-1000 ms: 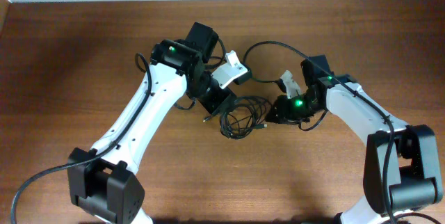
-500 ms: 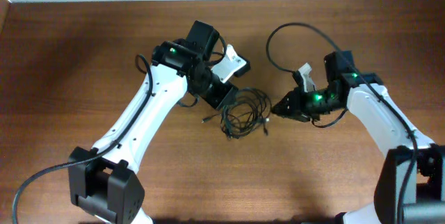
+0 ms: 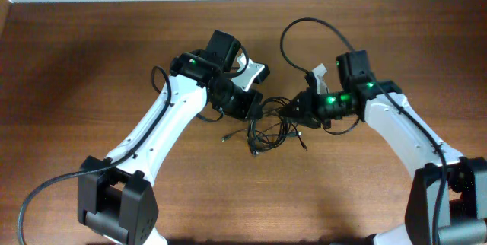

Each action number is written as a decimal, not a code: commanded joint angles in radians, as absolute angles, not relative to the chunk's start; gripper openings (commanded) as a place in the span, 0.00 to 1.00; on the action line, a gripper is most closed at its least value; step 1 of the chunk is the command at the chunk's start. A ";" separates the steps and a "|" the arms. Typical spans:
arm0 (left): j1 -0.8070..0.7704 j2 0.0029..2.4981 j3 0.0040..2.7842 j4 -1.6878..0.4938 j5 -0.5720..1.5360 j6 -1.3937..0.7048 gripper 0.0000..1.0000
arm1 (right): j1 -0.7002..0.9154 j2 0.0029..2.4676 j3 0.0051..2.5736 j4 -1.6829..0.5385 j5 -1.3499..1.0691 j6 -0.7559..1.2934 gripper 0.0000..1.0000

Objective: Untangle cables

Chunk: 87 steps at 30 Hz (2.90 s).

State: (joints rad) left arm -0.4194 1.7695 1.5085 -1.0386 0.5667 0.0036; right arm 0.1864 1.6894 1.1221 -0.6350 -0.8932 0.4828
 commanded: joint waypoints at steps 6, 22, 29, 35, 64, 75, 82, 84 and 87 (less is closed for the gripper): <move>-0.423 1.769 1.504 -1.044 0.645 -0.016 0.00 | 0.291 1.678 1.131 -0.497 -0.612 0.747 0.30; -0.423 1.769 1.504 -1.074 0.369 -0.049 0.00 | 0.345 1.549 1.132 -0.437 -0.662 0.526 0.04; -0.423 1.769 1.502 -1.074 0.245 -0.097 0.00 | 0.275 1.106 1.132 -0.433 -0.659 0.448 0.04; -0.423 1.769 1.500 -1.074 0.226 -0.097 0.00 | 0.084 0.876 1.132 -0.465 -0.649 0.448 0.04; -0.467 1.769 1.374 -0.905 0.566 -0.019 0.82 | 0.015 1.522 1.131 -1.089 -0.722 0.055 0.04; -0.554 1.769 1.374 -0.905 0.472 0.057 0.91 | 0.012 1.777 1.131 -0.912 -0.524 0.168 0.04; -0.554 1.769 1.374 -0.905 0.474 0.057 0.91 | 0.012 1.806 1.131 -0.811 -0.425 0.253 0.17; -0.554 1.769 1.374 -0.906 0.475 0.046 0.88 | 0.011 1.801 1.159 -0.848 -0.497 0.219 0.24; -0.554 1.769 1.374 -0.905 0.474 0.046 0.85 | 0.014 1.769 1.271 -1.002 -0.527 0.152 0.28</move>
State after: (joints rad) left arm -0.5533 1.7691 1.3796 -0.9066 0.4782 0.0460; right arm 0.0090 1.7996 1.1790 -0.9497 -0.4911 0.2043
